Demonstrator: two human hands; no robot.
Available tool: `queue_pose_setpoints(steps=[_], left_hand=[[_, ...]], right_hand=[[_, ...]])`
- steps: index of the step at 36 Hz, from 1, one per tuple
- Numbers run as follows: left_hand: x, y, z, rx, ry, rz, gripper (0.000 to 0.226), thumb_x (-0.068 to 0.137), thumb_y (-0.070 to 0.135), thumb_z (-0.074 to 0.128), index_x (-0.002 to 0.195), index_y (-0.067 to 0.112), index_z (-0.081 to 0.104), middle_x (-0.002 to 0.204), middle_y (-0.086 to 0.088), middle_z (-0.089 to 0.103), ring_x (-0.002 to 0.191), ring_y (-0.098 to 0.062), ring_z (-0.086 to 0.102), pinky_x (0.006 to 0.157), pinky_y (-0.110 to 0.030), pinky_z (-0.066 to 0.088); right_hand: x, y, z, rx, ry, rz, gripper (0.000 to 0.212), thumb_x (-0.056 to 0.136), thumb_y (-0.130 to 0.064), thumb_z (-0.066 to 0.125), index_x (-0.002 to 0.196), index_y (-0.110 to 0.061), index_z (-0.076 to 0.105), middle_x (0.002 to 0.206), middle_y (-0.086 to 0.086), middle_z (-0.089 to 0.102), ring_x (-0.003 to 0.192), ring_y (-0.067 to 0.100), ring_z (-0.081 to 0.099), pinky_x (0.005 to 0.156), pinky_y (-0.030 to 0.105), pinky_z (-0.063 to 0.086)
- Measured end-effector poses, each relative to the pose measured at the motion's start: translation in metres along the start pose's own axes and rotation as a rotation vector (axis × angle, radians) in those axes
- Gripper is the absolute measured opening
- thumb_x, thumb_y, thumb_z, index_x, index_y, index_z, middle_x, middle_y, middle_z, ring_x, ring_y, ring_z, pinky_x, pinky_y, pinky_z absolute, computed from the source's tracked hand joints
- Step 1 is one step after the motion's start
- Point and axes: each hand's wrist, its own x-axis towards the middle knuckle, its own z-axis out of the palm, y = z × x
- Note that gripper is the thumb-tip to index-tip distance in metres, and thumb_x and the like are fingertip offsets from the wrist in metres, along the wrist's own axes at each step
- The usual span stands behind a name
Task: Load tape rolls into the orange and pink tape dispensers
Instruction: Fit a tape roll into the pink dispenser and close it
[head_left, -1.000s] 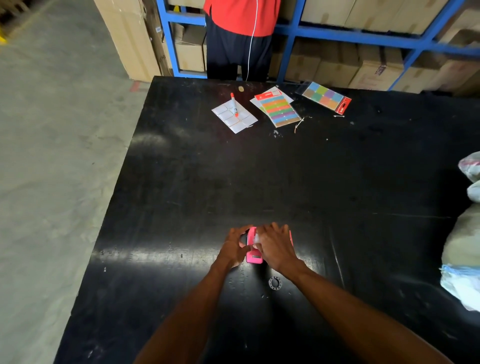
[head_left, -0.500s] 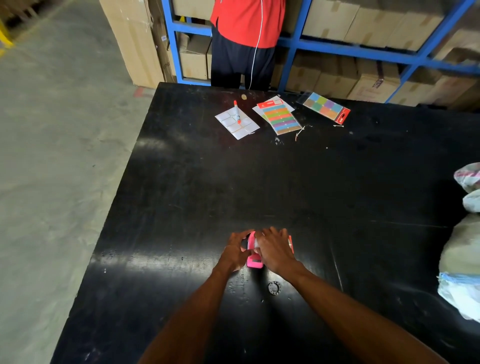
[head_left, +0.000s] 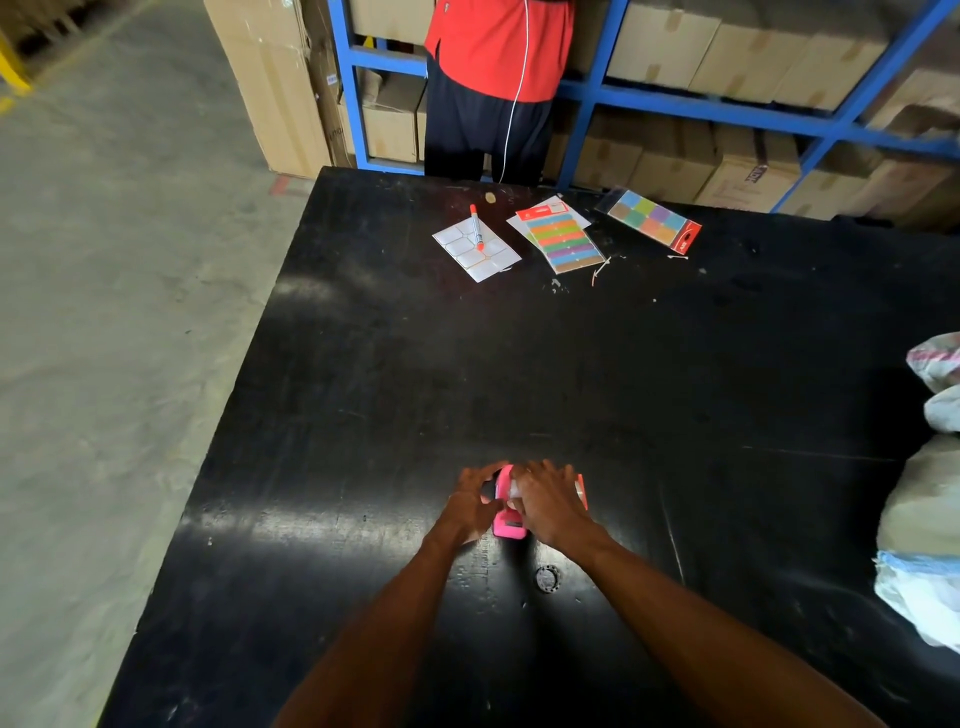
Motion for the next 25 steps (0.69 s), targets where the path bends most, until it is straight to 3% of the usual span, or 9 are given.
queue_pose_setpoints(steps=[5,9,12,13,17,20,25], left_hand=[[0.007,0.001,0.002,-0.012,0.040,-0.014,0.039,0.098,0.012,0.055,0.137,0.018,0.057,0.130,-0.011,0.047,0.110,-0.011,0.054,0.069,0.005,0.042],[0.004,0.001,0.004,-0.025,0.080,-0.004,0.038,0.095,0.012,0.060,0.133,0.019,0.060,0.125,-0.011,0.049,0.104,-0.008,0.052,0.094,-0.013,0.047],[0.003,-0.001,0.007,-0.023,0.086,-0.007,0.038,0.096,0.012,0.060,0.133,0.016,0.059,0.124,-0.011,0.047,0.101,-0.006,0.051,0.076,0.004,0.043],[0.003,-0.001,0.007,-0.022,0.087,-0.015,0.038,0.096,0.013,0.060,0.134,0.017,0.059,0.126,-0.011,0.047,0.103,-0.008,0.051,0.072,0.004,0.040],[0.001,0.003,0.008,-0.006,0.076,-0.027,0.037,0.098,0.018,0.056,0.135,0.023,0.057,0.127,-0.010,0.048,0.105,-0.010,0.051,0.083,-0.010,0.040],[0.002,0.002,0.008,0.001,0.077,-0.044,0.038,0.098,0.014,0.054,0.135,0.021,0.057,0.125,-0.011,0.048,0.105,-0.013,0.053,0.069,0.003,0.040],[0.001,0.002,0.012,0.016,0.094,-0.053,0.036,0.100,0.016,0.052,0.136,0.021,0.056,0.123,-0.010,0.046,0.102,-0.011,0.053,0.063,0.004,0.042]], right_hand=[[0.001,0.002,-0.001,0.052,0.002,-0.014,0.032,0.083,-0.021,0.066,0.115,-0.018,0.062,0.124,0.008,0.064,0.117,0.030,0.055,0.096,0.041,0.040],[0.001,0.006,0.000,0.147,0.017,-0.038,0.033,0.083,-0.020,0.068,0.115,-0.018,0.064,0.122,0.009,0.064,0.115,0.030,0.057,0.095,0.038,0.044],[-0.001,0.007,0.003,0.223,0.014,-0.034,0.034,0.087,-0.019,0.067,0.120,-0.014,0.061,0.127,0.010,0.061,0.117,0.028,0.053,0.099,0.036,0.044],[-0.001,0.007,0.004,0.239,0.014,-0.028,0.034,0.089,-0.019,0.066,0.122,-0.012,0.060,0.129,0.010,0.060,0.119,0.027,0.052,0.101,0.035,0.043],[-0.001,0.007,0.003,0.278,0.016,-0.029,0.028,0.090,-0.015,0.065,0.117,-0.011,0.061,0.124,0.011,0.061,0.116,0.029,0.055,0.099,0.036,0.044],[0.000,0.008,0.003,0.299,0.023,-0.040,0.024,0.085,-0.015,0.067,0.110,-0.012,0.064,0.115,0.011,0.064,0.108,0.029,0.058,0.092,0.035,0.046],[0.001,0.008,0.007,0.354,0.011,-0.033,0.028,0.087,-0.012,0.068,0.114,-0.010,0.062,0.116,0.011,0.061,0.107,0.026,0.059,0.093,0.032,0.046]])
